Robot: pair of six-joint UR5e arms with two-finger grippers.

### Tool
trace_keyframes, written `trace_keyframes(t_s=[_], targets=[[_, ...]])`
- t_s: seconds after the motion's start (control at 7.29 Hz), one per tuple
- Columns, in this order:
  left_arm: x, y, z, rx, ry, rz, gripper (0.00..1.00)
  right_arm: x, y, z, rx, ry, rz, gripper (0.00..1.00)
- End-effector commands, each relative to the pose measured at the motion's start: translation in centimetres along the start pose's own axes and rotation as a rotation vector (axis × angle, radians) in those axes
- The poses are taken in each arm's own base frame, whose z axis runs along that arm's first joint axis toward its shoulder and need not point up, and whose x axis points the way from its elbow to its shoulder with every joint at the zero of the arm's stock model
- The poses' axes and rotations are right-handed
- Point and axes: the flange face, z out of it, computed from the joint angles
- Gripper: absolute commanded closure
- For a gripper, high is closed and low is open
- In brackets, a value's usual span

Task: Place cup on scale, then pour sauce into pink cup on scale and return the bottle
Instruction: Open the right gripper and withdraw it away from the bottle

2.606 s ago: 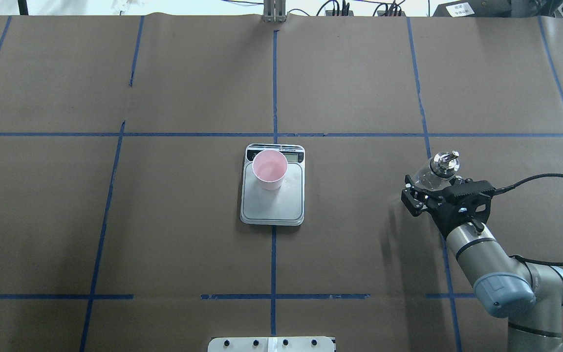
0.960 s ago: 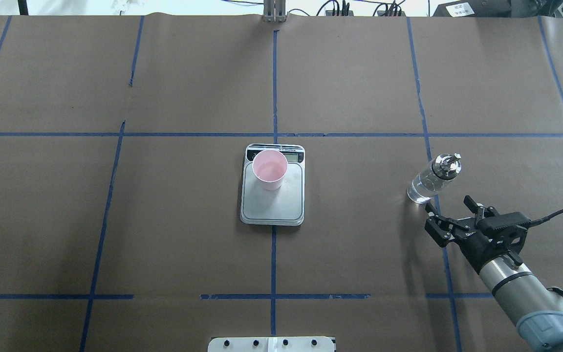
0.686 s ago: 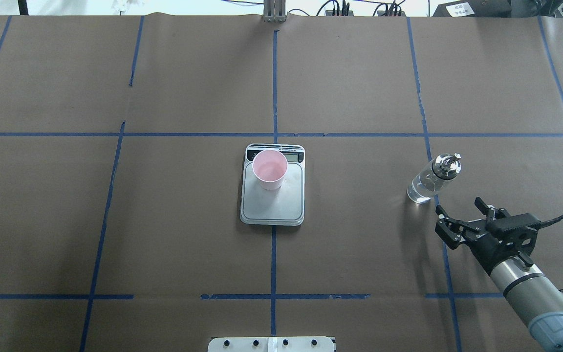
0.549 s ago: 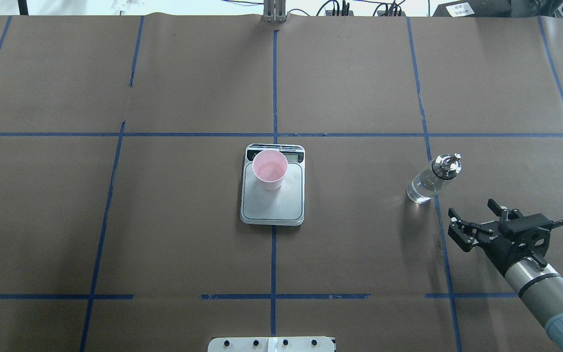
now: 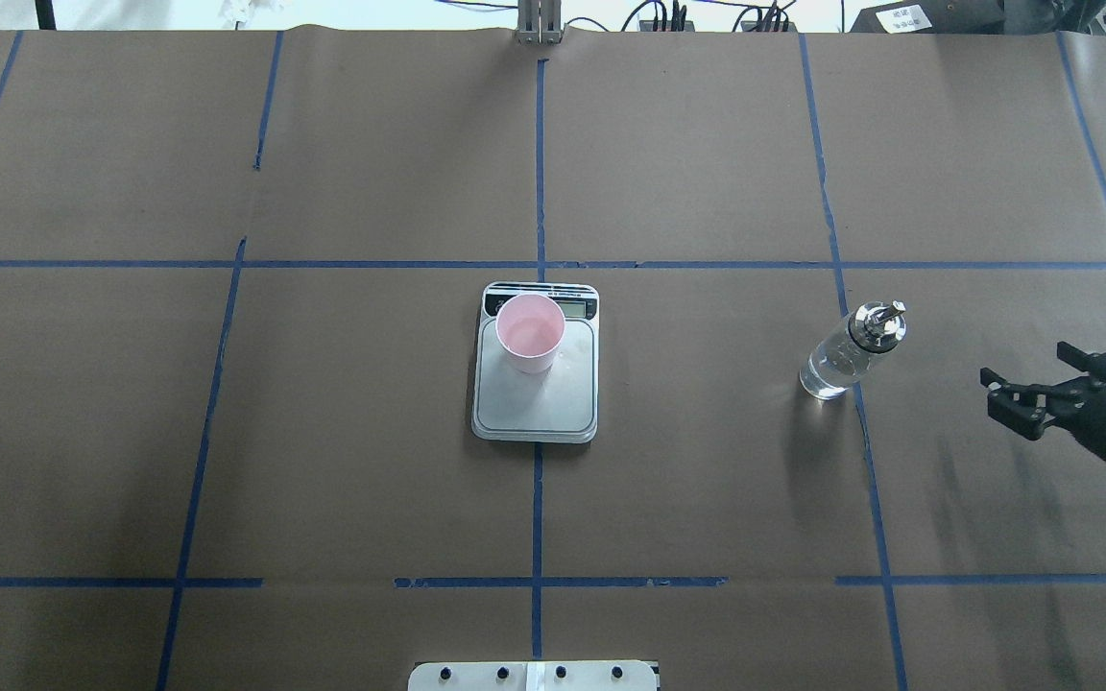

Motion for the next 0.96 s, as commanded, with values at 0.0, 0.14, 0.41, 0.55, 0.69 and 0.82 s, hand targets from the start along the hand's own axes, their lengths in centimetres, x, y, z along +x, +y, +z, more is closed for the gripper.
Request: trace_keyframes(t_s=[0.0, 0.14, 0.41, 0.55, 0.69, 0.82], targets=[[0.0, 0.0, 0.0, 0.001, 0.0, 0.001, 0.0, 7.1, -3.9, -2.0, -0.104, -0.066, 0.015, 0.0], [0.0, 0.0, 0.0, 0.001, 0.0, 0.001, 0.0, 10.6, -5.0, -2.9, -0.177, -0.062, 0.082, 0.0], [0.0, 0.0, -0.1, 0.002, 0.0, 0.002, 0.0, 18.1, -11.1, -3.8, -0.378, -0.034, 0.277, 0.0], [0.0, 0.0, -0.1, 0.002, 0.0, 0.002, 0.0, 21.3, -12.2, -4.9, -0.421, -0.037, 0.154, 0.0], [0.0, 0.0, 0.0, 0.001, 0.0, 0.001, 0.0, 24.0, -14.6, -5.9, -0.461, -0.037, 0.133, 0.0], [0.0, 0.1, 0.1, -0.001, 0.0, -0.001, 0.0, 25.3, -16.5, -6.7, -0.522, -0.069, 0.151, 0.0]])
